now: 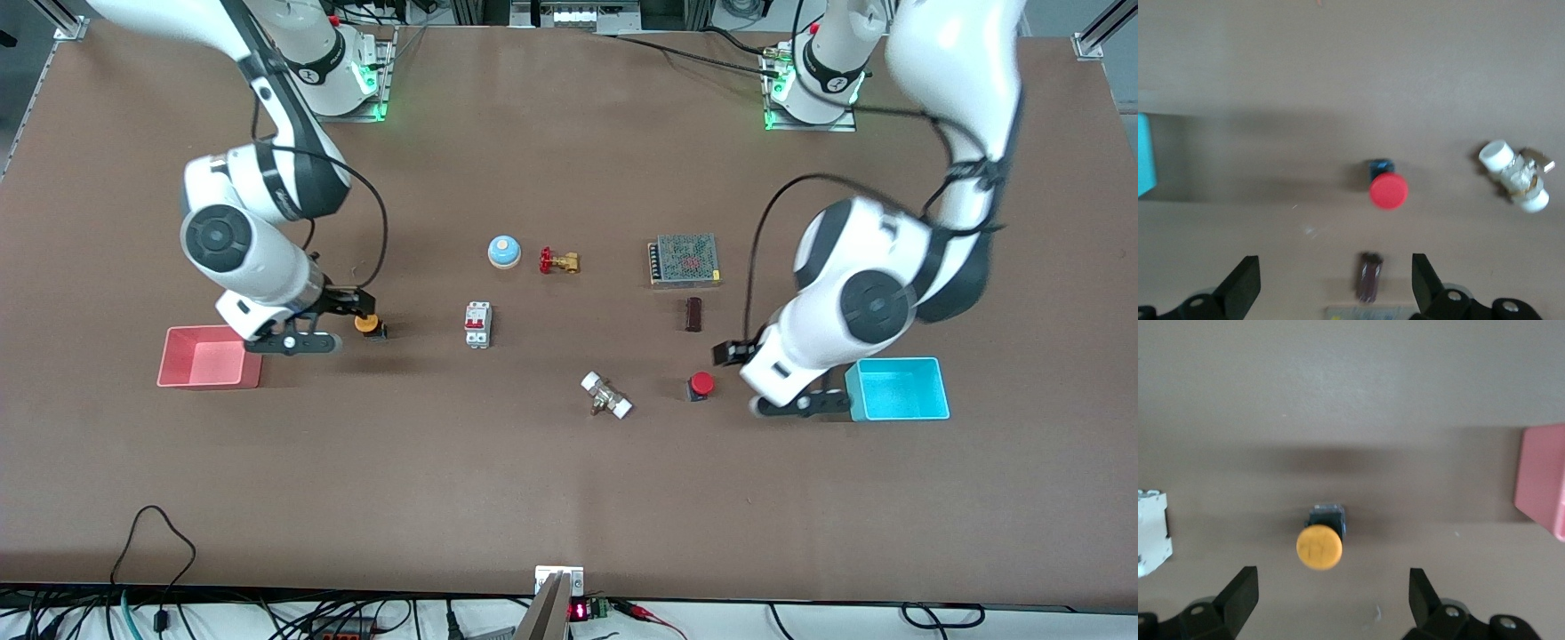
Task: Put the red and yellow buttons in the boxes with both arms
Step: 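Reach the right gripper to the yellow button while the left gripper reaches the red button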
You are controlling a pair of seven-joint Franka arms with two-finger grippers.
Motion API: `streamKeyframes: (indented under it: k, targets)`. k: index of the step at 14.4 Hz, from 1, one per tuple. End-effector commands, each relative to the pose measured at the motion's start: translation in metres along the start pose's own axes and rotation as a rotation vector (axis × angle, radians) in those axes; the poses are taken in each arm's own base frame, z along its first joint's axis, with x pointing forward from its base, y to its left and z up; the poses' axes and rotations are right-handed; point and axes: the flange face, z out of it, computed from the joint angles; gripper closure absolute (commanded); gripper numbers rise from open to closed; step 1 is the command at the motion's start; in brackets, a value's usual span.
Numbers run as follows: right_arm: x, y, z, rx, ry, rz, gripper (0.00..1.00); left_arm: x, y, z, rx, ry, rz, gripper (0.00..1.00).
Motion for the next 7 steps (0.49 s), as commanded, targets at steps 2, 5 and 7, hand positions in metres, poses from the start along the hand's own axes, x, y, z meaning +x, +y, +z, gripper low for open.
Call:
streamKeyframes:
  k: [2, 5, 7]
  targets:
    - [0.003, -0.008, 0.033, 0.009, 0.034, -0.012, 0.00, 0.027, 0.007, 0.035, -0.034, 0.072, -0.035, 0.00]
    - [0.002, -0.010, 0.063, -0.013, 0.044, -0.056, 0.00, 0.021, 0.023, 0.077, -0.027, 0.050, -0.044, 0.00]
    - [-0.003, -0.012, 0.083, -0.003, 0.044, -0.069, 0.00, 0.022, 0.027, 0.097, -0.032, 0.060, -0.060, 0.00]
